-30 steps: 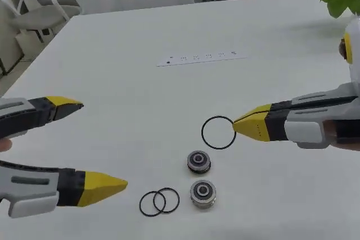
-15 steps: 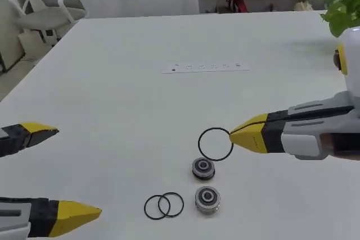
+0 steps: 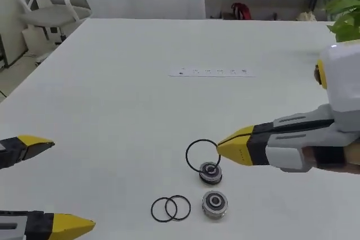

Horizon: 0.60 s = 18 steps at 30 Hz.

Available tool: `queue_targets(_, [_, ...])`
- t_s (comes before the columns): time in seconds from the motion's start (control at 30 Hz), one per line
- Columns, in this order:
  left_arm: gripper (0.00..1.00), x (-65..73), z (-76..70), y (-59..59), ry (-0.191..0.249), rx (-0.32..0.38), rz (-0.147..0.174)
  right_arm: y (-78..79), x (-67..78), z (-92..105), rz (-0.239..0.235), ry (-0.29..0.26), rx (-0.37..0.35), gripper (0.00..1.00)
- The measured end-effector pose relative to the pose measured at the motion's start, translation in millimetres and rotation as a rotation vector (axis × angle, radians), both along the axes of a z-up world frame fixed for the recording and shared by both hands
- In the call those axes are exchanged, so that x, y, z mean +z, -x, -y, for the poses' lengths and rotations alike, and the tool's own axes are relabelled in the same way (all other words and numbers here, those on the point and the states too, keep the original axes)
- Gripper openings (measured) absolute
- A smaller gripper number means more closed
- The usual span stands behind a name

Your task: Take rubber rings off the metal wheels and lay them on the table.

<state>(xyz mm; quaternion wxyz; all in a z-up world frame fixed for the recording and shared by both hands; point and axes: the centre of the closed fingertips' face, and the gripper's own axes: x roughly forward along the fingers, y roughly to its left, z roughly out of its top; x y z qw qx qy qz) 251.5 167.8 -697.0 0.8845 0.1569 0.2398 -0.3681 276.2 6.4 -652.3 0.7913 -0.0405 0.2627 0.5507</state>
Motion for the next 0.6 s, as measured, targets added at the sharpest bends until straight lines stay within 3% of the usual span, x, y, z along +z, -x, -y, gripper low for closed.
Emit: queue_targets(0.6, [0.87, -18.4, -2.9, 10.2, 0.063, -0.001, -0.025, 8.0, -12.0, -24.3, -0.016, 0.047, 0.019, 0.00])
